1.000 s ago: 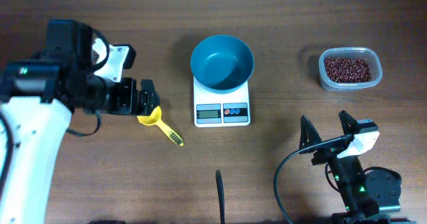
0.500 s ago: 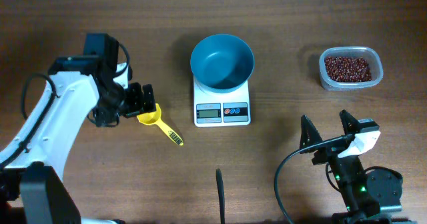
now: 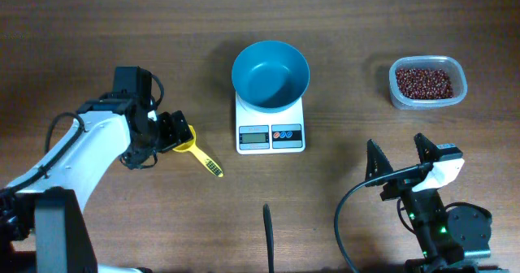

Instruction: Scoop item into bowl and weigh 50g on scale

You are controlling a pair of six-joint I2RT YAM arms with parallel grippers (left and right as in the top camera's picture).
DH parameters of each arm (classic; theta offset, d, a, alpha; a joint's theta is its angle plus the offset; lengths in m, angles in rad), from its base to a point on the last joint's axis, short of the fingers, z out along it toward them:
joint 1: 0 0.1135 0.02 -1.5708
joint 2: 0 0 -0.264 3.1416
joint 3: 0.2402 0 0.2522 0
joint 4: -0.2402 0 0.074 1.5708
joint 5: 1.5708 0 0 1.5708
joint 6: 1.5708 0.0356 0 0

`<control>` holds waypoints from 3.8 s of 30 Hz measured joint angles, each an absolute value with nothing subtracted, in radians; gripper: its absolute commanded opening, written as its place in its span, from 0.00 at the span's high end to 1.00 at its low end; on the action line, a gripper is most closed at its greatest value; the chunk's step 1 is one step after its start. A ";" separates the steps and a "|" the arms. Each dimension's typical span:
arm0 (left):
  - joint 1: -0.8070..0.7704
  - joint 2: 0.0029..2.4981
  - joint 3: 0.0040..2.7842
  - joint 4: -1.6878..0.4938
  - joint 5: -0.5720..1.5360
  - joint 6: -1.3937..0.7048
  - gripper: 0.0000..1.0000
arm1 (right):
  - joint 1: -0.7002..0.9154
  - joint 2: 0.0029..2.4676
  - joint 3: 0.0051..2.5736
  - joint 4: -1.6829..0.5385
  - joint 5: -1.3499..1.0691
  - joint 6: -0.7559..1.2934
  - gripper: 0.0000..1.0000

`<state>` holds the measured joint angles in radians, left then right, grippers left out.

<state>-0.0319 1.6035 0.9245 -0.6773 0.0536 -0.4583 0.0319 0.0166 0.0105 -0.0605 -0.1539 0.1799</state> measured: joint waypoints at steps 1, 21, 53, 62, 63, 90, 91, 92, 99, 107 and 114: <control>-0.032 1.604 0.923 -0.668 0.051 -0.458 0.01 | 0.032 0.017 0.010 -0.060 -0.154 0.180 0.01; -0.032 1.604 0.842 -0.558 0.046 -0.487 0.53 | 0.032 0.017 0.010 -0.060 -0.154 0.179 0.01; -0.032 1.117 0.922 -1.024 0.054 -0.688 1.00 | 0.032 0.017 0.010 -0.060 -0.154 0.179 0.01; -0.031 0.739 0.926 -1.562 0.223 -1.402 1.00 | 0.032 0.017 0.010 -0.060 -0.154 0.179 0.01; -0.031 0.733 0.926 -1.569 0.242 -1.424 1.00 | 0.032 0.017 0.010 -0.060 -0.154 0.179 0.01; -0.036 1.108 0.926 -1.299 0.269 -1.574 1.00 | 0.033 0.017 0.010 -0.095 -1.291 0.618 0.01; -0.049 1.138 0.926 -1.248 0.282 -1.552 1.00 | 0.033 0.017 0.010 -0.095 -1.320 0.642 0.01; -0.073 1.176 0.926 -1.203 0.292 -1.532 1.00 | 0.033 0.017 0.010 -0.094 -1.335 0.665 0.01; -0.217 1.302 0.925 -0.849 0.359 -1.379 1.00 | 0.033 0.017 0.010 0.131 -1.148 0.989 0.02; -0.234 1.302 0.968 -0.817 0.363 -1.240 1.00 | 0.033 0.104 0.046 0.133 -1.046 1.164 0.01; -0.234 1.302 1.015 -0.829 0.363 -1.211 1.00 | 0.034 0.670 0.508 -0.073 -0.971 0.904 0.05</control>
